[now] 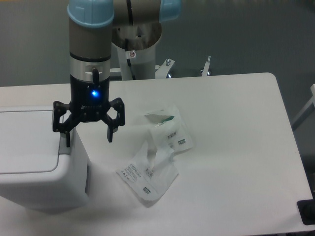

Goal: Open the trash can

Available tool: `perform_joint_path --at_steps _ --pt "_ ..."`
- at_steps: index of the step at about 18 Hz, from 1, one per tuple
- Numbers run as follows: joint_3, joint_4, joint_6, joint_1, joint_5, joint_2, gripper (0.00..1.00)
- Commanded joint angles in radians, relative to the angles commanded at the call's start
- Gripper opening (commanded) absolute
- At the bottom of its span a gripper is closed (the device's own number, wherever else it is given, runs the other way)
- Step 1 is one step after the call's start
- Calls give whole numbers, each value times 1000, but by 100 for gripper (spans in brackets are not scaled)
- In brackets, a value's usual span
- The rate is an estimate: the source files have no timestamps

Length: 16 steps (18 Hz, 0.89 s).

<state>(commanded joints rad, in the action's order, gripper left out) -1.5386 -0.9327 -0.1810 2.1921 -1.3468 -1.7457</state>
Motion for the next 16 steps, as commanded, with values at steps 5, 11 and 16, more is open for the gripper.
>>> perform_joint_path --at_steps 5,11,16 --pt "-5 2 2 0 -2 -2 100" --pt "-8 2 2 0 -3 -3 100" --pt "-8 2 2 0 -3 -9 100"
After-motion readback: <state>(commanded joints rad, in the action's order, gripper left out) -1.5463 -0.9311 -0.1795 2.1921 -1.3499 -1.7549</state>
